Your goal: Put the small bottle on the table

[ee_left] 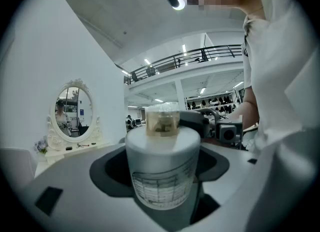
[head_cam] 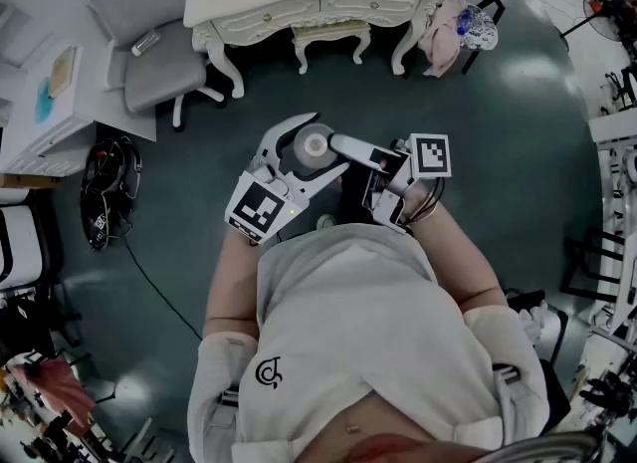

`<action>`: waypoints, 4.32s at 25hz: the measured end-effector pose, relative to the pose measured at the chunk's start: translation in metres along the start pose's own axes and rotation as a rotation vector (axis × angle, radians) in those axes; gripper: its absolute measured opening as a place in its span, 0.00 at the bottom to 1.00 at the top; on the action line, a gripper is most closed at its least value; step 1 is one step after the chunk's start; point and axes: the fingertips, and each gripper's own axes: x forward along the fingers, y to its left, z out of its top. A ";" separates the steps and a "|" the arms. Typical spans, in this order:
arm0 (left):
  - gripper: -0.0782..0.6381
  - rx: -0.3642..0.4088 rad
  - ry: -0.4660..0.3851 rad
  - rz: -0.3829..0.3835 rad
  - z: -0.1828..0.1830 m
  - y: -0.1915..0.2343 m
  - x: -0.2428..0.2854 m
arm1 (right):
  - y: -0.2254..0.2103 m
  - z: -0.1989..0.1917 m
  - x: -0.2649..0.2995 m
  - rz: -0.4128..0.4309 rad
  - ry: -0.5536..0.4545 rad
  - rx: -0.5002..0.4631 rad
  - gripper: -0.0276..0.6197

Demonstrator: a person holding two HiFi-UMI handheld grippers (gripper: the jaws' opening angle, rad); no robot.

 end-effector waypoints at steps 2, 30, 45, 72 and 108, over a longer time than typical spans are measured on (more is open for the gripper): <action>0.60 0.001 -0.002 0.002 -0.001 0.001 0.000 | -0.001 0.000 0.001 0.001 0.002 0.000 0.61; 0.60 -0.049 0.058 0.074 -0.020 0.085 0.078 | -0.029 0.108 0.009 0.003 0.102 0.073 0.61; 0.60 -0.034 0.056 0.204 -0.009 0.243 0.251 | -0.041 0.340 0.009 0.021 0.219 0.061 0.61; 0.60 -0.100 0.116 0.075 -0.083 0.522 0.326 | -0.145 0.575 0.163 -0.014 0.092 0.141 0.61; 0.60 -0.106 0.331 -0.022 -0.269 0.608 0.358 | -0.316 0.658 0.185 -0.417 0.009 -0.001 0.42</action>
